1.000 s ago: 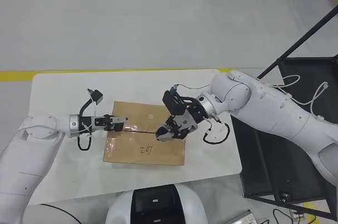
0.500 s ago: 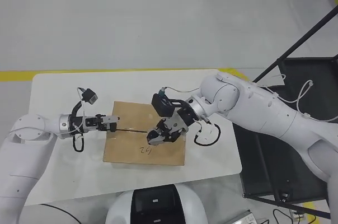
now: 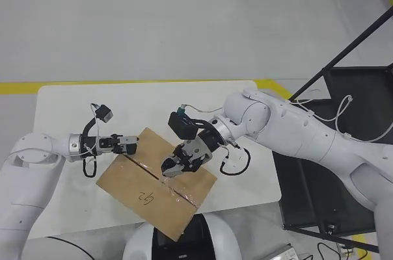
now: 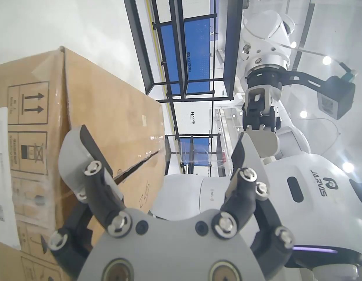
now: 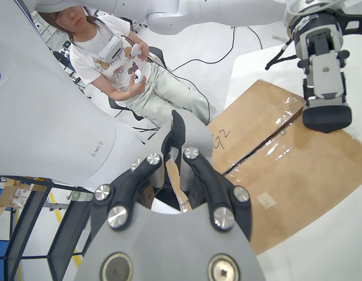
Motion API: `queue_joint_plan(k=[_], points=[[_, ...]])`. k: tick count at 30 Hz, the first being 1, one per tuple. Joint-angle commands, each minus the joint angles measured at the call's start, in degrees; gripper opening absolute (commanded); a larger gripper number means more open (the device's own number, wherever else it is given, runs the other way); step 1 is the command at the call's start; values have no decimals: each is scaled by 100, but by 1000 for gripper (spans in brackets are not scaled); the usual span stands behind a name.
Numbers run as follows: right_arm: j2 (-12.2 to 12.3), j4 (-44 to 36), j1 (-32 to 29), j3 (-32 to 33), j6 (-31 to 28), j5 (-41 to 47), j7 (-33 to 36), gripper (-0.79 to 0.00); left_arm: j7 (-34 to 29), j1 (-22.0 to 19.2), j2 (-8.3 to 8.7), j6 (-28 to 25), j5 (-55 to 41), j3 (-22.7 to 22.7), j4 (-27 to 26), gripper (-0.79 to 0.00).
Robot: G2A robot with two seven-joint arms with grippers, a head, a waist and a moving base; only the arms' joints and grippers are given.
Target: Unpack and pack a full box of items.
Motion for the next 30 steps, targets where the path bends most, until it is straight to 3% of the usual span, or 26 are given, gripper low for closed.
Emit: queue_joint_plan(k=[1, 21, 24, 30], points=[[18, 236, -51, 0, 0, 344, -2, -785, -7, 4, -6, 33, 95, 63, -14, 0], [29, 294, -173, 0, 101, 264, 102, -785, -12, -11, -11, 18, 82, 76, -87, 0], [8, 271, -439, 0, 425, -47, 426, -785, 219, 11, -10, -122, -409, -150, -125, 0], [-288, 605, -454, 0, 946, -17, 946, -785, 147, 344, 67, -394, -853, -601, -330, 0]])
